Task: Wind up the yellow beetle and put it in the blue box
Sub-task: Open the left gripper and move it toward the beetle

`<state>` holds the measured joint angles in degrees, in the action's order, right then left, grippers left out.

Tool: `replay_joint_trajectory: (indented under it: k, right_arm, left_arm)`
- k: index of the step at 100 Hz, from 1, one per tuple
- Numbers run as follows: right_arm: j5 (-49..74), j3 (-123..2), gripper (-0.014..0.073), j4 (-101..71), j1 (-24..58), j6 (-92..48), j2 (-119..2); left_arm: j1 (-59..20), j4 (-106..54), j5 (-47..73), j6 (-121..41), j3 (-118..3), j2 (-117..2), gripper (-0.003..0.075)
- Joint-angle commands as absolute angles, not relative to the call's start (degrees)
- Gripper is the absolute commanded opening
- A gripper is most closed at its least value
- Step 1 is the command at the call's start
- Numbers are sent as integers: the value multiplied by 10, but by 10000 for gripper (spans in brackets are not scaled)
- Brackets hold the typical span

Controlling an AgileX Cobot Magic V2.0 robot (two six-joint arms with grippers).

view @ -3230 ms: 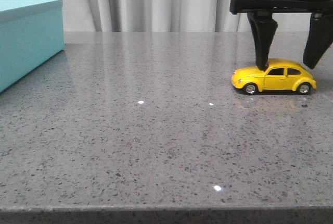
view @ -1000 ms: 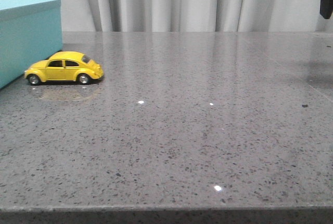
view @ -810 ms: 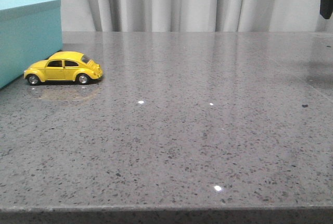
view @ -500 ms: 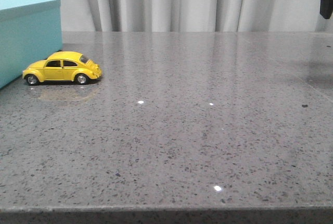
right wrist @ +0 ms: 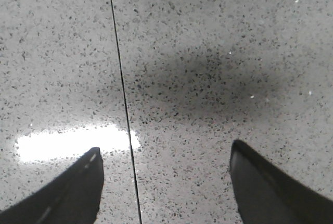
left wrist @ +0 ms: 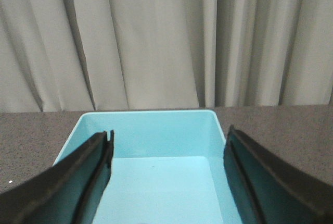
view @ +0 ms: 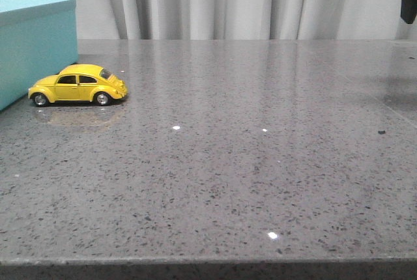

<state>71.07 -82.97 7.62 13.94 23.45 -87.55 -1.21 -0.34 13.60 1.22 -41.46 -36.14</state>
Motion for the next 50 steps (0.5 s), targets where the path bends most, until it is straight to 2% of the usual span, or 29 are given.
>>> replay_joint_trajectory:
  k: [1,50]
  right_arm:
    - [711,-844,508,85,139,230,-851]
    - [707,-844,508,81,139,230,-851]
  left_arm:
    - [-12,-4,128,-13,-463,-396,443]
    - [-13,-10,196,-79,-590,-554,443]
